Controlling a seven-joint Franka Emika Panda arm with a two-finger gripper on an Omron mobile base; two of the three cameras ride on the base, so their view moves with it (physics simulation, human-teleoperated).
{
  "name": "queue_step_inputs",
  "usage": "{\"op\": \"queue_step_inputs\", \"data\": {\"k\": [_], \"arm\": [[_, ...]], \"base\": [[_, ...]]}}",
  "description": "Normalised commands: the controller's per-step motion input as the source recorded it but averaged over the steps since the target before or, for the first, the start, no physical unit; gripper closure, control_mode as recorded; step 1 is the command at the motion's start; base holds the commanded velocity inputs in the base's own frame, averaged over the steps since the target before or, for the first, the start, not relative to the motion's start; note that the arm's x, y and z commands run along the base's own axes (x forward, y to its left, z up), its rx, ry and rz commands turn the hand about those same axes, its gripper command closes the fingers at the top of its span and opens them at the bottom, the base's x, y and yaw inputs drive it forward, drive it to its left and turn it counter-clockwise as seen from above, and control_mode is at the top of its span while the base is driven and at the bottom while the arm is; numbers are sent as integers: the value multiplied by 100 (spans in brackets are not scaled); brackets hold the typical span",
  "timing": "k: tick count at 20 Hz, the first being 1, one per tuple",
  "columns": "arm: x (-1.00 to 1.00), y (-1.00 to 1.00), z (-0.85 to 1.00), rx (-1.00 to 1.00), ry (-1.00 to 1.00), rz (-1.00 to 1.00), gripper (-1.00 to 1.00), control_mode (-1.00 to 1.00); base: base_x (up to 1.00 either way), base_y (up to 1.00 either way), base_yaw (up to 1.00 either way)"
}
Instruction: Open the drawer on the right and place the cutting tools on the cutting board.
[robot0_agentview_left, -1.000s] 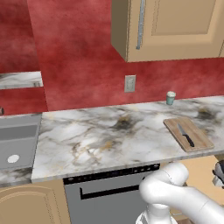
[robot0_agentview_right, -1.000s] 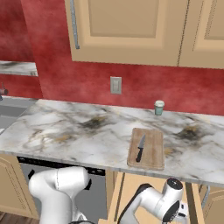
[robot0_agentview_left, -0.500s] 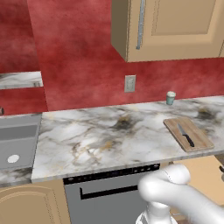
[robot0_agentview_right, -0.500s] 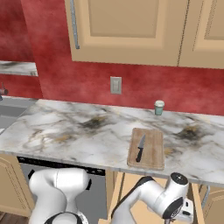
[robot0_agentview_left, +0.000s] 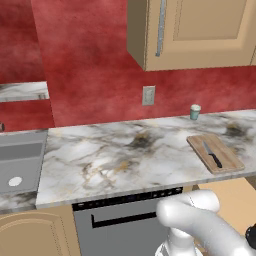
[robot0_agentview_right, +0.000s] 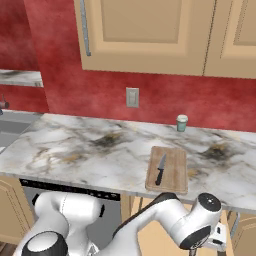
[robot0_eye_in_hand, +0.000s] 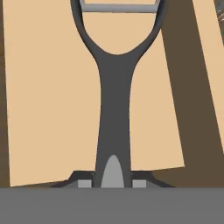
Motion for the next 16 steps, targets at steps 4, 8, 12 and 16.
{"op": "queue_step_inputs", "data": {"k": [4, 8, 12, 16], "arm": [[-22, 0, 50, 0, -5, 0, 100, -100], [4, 15, 58, 0, -13, 0, 100, -100], [30, 18, 49, 0, -11, 0, 100, -100], [66, 13, 33, 0, -7, -1, 100, -100]], "base": [[0, 0, 0], [0, 0, 0], [0, 0, 0], [0, 0, 0]]}}
